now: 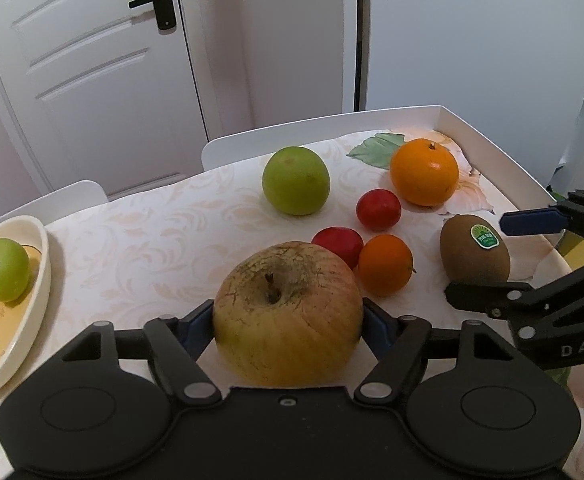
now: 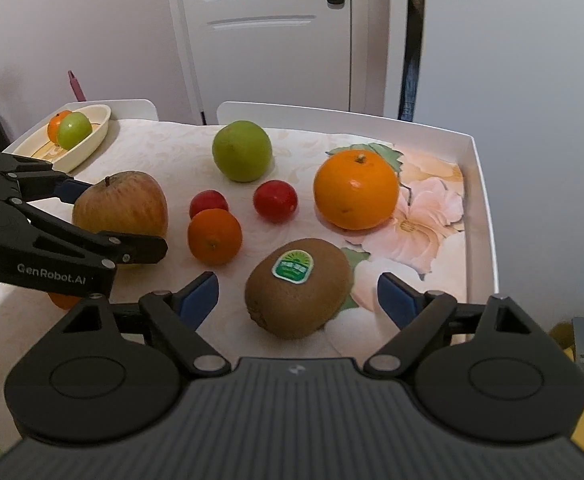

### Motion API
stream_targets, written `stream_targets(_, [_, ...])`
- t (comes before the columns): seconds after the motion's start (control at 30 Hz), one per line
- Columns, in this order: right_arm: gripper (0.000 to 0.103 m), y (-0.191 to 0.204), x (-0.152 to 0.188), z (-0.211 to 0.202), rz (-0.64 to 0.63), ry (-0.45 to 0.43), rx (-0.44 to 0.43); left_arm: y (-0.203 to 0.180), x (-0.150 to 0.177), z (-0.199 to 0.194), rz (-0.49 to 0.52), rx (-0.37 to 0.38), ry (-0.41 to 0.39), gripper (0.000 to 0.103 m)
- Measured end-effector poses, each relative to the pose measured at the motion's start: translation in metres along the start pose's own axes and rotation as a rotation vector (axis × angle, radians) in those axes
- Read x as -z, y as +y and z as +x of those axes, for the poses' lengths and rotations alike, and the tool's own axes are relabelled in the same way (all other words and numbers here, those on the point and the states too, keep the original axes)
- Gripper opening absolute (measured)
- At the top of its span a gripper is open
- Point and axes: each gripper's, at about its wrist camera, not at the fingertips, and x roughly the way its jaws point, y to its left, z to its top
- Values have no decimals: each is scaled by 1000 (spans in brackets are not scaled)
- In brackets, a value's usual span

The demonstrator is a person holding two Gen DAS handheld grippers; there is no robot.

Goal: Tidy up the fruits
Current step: 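Grasp the large apple with the left gripper while the right gripper grasps the kiwi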

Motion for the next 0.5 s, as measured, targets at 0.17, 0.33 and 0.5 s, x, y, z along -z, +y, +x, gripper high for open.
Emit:
stream_targets(0.17, [95,4,-3,4,-5,2,-4,1,2,-2,1,-20,0,78])
stream_targets(0.33, [87,5,-4,10,-1,12,7,6,4,-3,-5,-32,-1,78])
stream_targets(0.5, [73,3,-3,12,-4,12,33,9,5,-6,-12,-46,-11,77])
